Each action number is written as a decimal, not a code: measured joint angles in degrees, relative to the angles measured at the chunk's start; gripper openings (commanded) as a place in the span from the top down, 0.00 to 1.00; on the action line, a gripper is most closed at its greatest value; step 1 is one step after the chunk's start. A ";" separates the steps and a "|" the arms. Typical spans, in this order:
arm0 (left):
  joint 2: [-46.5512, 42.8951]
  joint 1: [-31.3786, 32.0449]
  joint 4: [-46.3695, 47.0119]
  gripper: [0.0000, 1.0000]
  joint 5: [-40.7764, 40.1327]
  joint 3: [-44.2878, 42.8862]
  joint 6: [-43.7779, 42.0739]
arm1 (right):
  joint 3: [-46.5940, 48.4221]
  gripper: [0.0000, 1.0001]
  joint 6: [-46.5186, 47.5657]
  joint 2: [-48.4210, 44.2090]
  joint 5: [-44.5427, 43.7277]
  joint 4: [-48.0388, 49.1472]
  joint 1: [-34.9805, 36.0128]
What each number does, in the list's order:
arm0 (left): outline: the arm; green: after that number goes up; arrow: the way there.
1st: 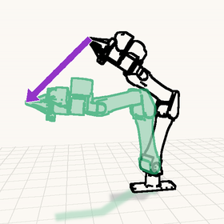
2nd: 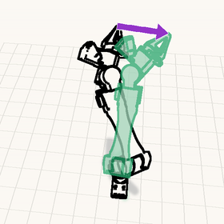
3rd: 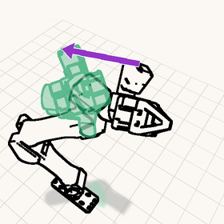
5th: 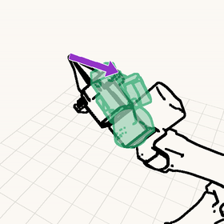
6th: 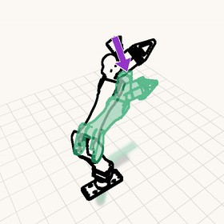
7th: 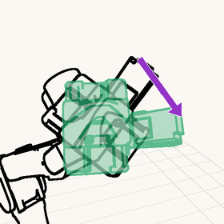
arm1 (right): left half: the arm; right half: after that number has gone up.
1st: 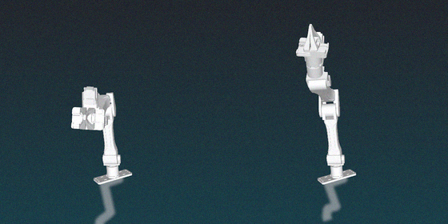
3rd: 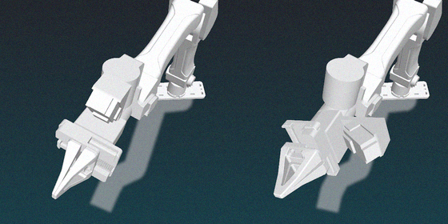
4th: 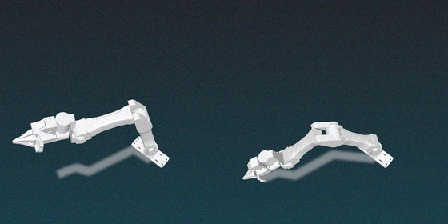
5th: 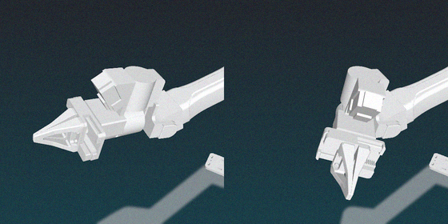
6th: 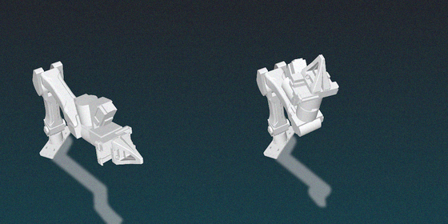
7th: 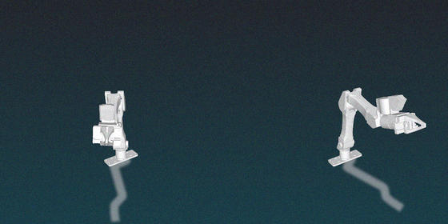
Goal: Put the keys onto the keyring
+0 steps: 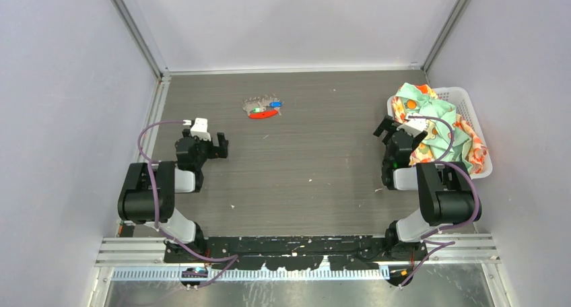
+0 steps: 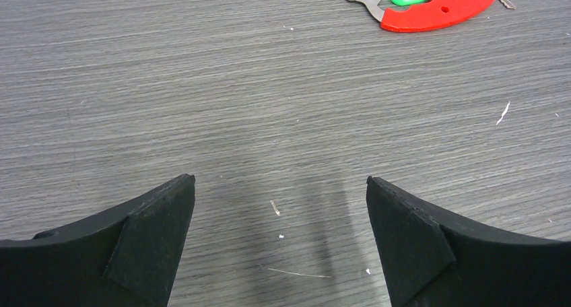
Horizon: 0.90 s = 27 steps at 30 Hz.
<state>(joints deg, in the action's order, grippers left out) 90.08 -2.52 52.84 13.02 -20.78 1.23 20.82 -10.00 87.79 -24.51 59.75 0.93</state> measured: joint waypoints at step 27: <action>9.18 4.26 -66.34 0.00 4.92 -56.70 -4.72 | 11.50 0.00 -24.02 -25.09 0.42 -37.38 1.95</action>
<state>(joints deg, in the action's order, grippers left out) 99.26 1.74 -13.50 17.93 -77.47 -3.49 32.32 -34.02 62.70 -24.10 22.37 2.87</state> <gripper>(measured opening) 0.996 0.998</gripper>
